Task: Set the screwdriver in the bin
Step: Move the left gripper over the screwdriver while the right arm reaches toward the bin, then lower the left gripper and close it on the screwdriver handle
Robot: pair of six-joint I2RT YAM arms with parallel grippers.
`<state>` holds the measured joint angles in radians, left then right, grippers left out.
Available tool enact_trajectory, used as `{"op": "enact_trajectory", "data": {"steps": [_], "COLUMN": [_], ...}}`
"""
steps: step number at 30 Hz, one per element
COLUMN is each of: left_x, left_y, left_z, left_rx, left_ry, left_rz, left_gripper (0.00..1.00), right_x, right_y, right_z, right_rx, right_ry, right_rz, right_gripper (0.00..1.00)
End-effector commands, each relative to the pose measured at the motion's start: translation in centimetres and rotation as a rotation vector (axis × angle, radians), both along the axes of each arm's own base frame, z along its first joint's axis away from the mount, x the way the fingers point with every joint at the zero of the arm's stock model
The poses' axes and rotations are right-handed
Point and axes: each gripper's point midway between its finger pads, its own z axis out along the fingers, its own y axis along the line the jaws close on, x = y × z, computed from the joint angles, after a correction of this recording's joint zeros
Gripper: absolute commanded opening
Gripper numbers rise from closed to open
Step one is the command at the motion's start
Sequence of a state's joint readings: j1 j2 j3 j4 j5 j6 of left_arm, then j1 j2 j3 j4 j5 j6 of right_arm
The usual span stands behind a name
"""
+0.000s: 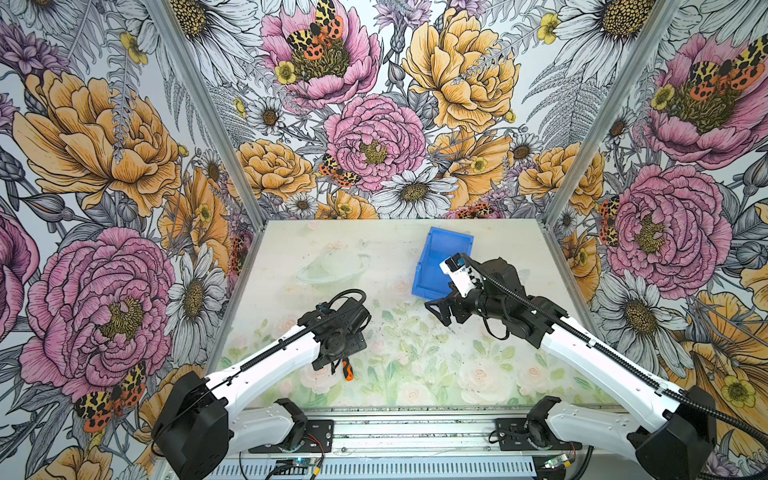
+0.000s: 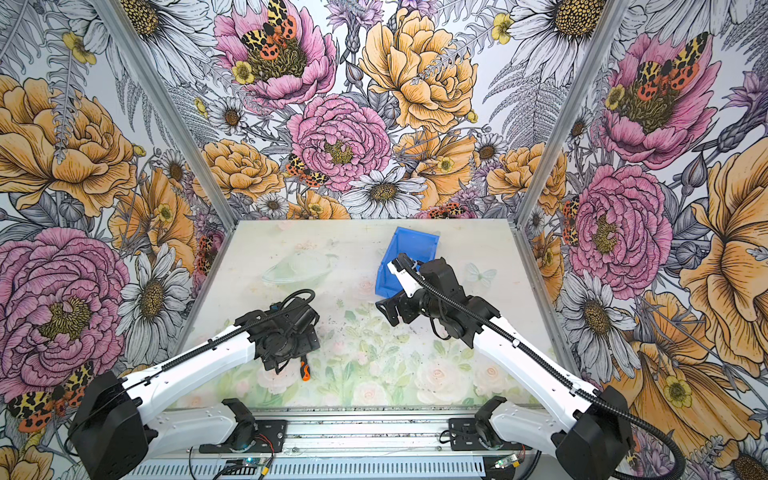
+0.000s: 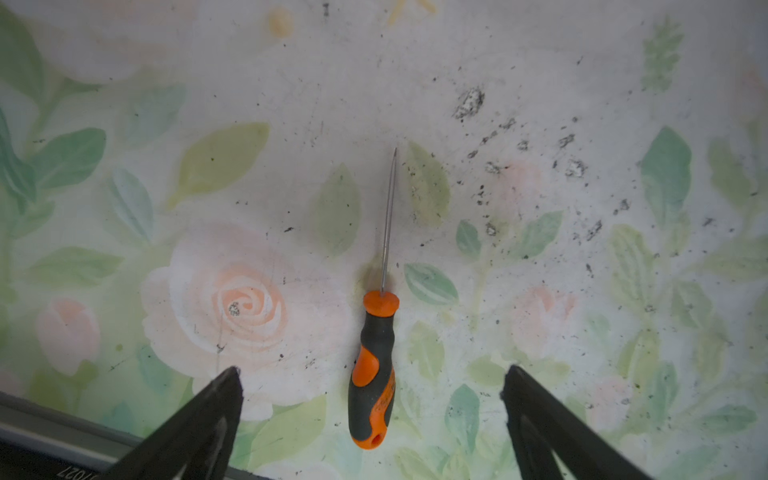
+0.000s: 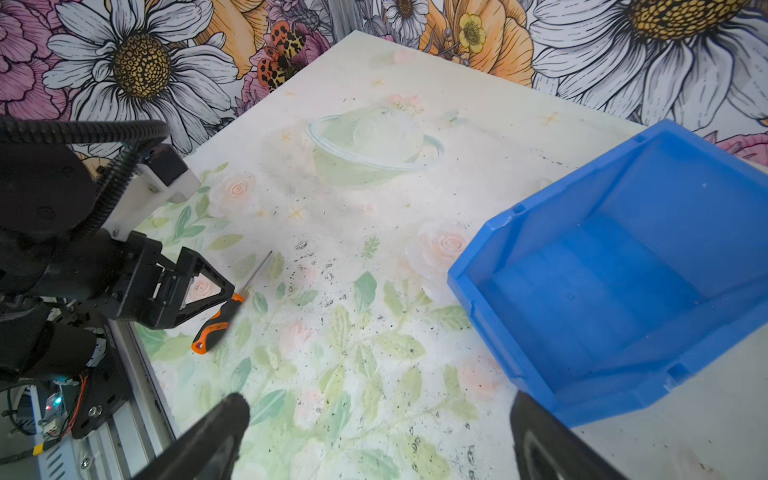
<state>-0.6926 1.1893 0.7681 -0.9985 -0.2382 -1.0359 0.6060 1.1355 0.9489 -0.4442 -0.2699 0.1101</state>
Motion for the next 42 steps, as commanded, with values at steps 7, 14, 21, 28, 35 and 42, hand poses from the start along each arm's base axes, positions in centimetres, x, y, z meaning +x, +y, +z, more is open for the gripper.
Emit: {"op": "enact_trajectory", "data": {"steps": [7,14,21,28,35,42], "left_x": [-0.8,-0.9,-1.8,-2.8,-3.1,-1.9], "left_y": [-1.0,-2.3,-3.1,-2.4,-2.9,-4.4], "left_z": [-2.2,-4.2,-5.6,-6.8,-7.1,-5.8], "left_rx": [-0.012,-0.009,-0.055,-0.026,-0.004,-0.039], "left_ry": [0.030,0.040,0.053,0.078,0.089,0.052], "left_rz": [-0.010,-0.029,-0.007,0.018,-0.005,-0.021], "left_gripper": [0.86,0.83,0.66,0.53,0.36,0.18], "right_x": [-1.1,-1.3,-1.5,-1.3,-1.2,-1.4], "right_y": [0.4,0.4,0.8,0.7,0.6,0.3], "right_z": [-2.2,-2.3,-2.2,-2.4,-1.8,-1.6], "right_rx": [-0.001,-0.005,-0.015,-0.029,-0.024,-0.005], "right_ry": [0.076,0.074,0.067,0.057,0.040,0.045], "right_rz": [0.029,0.028,0.045,0.035,0.024,0.000], "right_gripper": [0.99,0.99,0.99,0.99,1.00,1.00]}}
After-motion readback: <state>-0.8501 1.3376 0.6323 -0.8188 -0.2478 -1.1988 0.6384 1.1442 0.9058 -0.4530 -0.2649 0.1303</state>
